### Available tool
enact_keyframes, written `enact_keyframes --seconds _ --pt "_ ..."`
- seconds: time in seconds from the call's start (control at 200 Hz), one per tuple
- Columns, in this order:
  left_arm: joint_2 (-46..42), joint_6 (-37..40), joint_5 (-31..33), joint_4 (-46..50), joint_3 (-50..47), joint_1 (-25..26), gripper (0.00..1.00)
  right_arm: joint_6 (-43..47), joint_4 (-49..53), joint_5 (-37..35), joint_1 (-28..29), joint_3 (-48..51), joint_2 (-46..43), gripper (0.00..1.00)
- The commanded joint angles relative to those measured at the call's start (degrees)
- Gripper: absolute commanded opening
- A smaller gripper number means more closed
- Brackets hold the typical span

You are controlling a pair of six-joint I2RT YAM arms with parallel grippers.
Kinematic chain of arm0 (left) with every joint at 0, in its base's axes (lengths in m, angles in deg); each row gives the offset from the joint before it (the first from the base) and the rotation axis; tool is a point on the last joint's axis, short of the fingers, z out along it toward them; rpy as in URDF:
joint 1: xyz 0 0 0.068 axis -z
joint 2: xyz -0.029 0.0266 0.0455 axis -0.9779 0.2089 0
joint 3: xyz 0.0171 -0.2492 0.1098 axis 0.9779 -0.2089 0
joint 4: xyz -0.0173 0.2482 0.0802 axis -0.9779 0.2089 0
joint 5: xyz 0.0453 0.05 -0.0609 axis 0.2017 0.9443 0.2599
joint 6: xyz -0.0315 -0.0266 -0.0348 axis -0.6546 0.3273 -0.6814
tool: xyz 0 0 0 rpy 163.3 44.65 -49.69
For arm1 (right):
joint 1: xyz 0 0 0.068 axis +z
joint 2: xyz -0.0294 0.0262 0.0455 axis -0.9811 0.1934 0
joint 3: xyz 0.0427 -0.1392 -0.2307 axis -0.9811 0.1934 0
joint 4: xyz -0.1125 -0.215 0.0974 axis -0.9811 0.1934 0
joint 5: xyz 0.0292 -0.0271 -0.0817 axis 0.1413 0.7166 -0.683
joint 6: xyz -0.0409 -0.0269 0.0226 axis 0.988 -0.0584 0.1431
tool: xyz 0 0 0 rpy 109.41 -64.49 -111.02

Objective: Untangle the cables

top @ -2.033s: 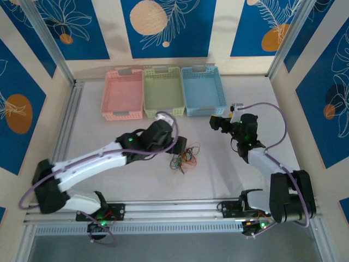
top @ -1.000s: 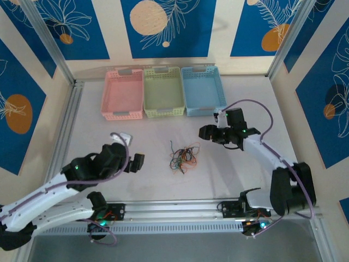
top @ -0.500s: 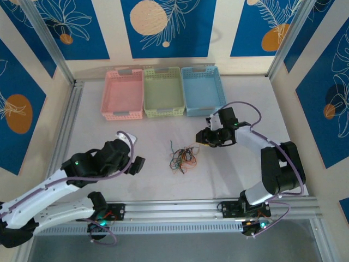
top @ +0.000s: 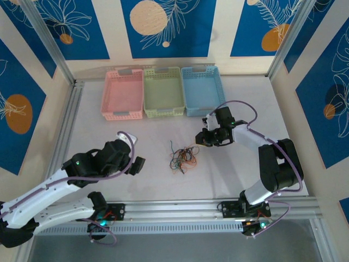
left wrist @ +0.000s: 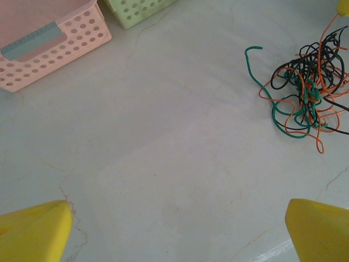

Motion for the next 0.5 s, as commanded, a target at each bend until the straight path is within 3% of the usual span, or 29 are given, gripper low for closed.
enact_keyframes --seconds 0.0,0.26,0.495 --pt "0.1 1.3 1.5 0.8 -0.3 -0.6 1.00 0.4 0.0 2.0 0.5 0.0 -1.3 0.00" --pt "-0.1 1.2 2.2 0.8 -0.3 -0.7 1.00 -0.3 -6.3 2.5 0.2 6.6 -11.1 0.00" --pt "0.0 1.4 2.6 0.7 -0.4 -0.7 1.00 0.8 -19.9 0.7 6.0 19.2 -37.0 0.00"
